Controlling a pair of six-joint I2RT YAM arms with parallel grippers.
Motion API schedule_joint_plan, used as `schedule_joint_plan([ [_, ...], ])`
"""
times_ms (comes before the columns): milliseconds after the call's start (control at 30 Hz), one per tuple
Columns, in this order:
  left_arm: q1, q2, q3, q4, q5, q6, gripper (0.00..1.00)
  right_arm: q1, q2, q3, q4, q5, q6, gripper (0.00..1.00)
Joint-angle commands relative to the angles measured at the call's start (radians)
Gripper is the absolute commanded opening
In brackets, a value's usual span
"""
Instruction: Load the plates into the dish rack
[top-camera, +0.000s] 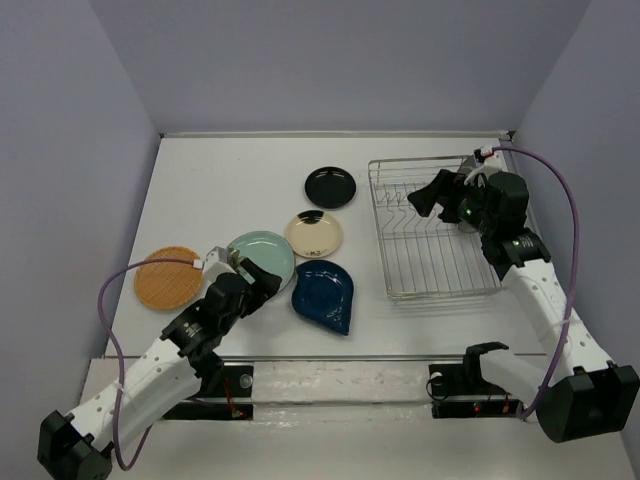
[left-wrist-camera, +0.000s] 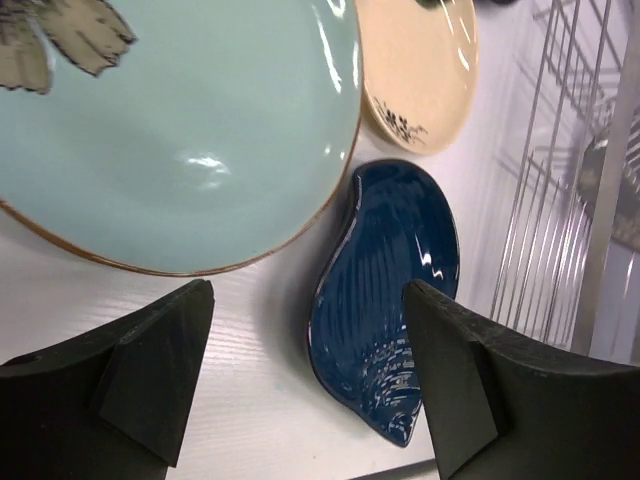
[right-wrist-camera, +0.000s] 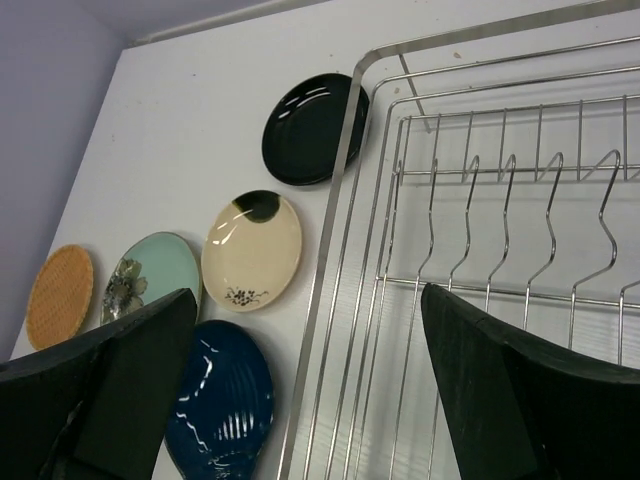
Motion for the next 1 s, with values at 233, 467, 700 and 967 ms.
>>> schedule_joint_plan([
  [233, 0.284, -0.059, -0.077, -0.074, -0.01, -0.059, 0.84, 0.04, -0.001, -0.011, 0.067, -0.071, -0.001, 1.0],
  [467, 0.37, 0.007, -0.074, -0.02, -0.032, -0.019, 0.78, 0.049, 0.006, -0.027, 0.09, -0.103, 0.01, 1.0],
  [700, 0.467, 0.133, -0.091, 0.13, 0.017, 0.025, 0.67, 0.058, -0.001, -0.033, 0.095, -0.125, 0.018, 1.0],
  [967, 0.501, 0.176, -0.175, 0.302, 0.08, 0.039, 0.52, 0.067, -0.018, -0.021, 0.09, -0.131, 0.021, 0.99],
])
